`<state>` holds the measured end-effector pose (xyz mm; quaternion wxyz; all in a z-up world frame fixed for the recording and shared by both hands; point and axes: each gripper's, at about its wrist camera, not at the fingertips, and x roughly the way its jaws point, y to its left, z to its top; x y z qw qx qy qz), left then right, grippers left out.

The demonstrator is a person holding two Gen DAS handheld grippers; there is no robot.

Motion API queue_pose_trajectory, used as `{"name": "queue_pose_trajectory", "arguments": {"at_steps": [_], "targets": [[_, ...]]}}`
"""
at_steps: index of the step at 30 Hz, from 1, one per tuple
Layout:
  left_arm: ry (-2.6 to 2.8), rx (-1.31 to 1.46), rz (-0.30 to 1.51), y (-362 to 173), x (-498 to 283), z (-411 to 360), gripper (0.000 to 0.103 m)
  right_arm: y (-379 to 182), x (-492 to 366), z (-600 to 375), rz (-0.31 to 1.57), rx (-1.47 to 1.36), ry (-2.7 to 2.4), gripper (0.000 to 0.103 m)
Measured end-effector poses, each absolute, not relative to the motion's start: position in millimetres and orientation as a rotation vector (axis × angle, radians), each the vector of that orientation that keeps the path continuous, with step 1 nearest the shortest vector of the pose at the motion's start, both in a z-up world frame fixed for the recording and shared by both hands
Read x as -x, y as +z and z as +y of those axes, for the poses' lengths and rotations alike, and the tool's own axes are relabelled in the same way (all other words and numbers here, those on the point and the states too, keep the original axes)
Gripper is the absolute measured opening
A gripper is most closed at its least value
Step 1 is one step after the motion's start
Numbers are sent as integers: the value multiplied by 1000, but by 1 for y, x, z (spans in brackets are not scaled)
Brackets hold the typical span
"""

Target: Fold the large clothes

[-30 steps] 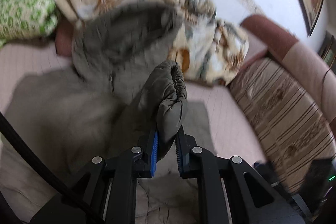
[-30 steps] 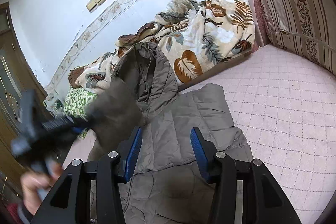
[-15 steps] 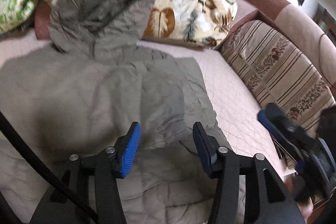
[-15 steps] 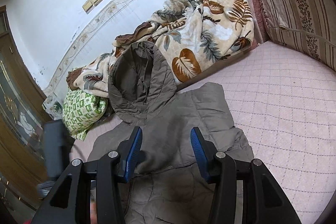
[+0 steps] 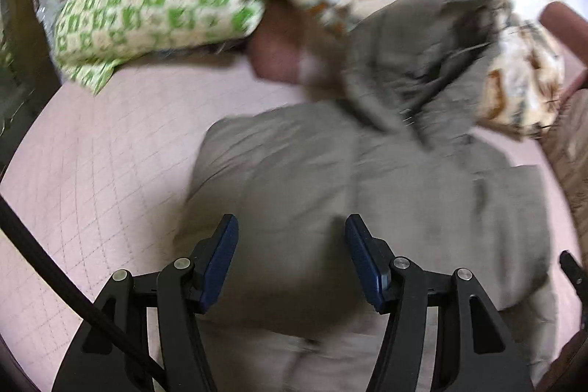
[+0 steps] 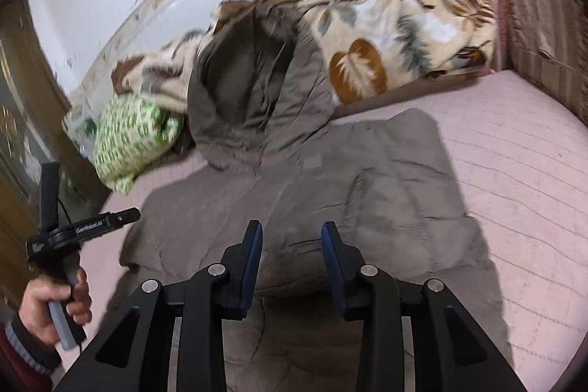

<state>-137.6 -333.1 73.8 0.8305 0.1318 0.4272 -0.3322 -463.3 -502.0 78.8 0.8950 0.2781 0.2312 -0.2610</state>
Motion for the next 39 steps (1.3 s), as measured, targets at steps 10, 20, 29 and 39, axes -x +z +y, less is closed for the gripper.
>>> {"name": "queue_pose_trajectory", "arguments": {"at_steps": [10, 20, 29, 39], "targets": [[-686, -258, 991, 34, 122, -324, 64, 22, 424, -527, 692, -627, -579, 36], [-816, -278, 863, 94, 172, -347, 64, 67, 449, -518, 573, -618, -580, 36], [-841, -415, 922, 58, 208, -421, 64, 53, 440, -521, 622, -623, -578, 36], [-867, -434, 903, 71, 229, -408, 65, 43, 435, -524, 668, -650, -605, 37]]}}
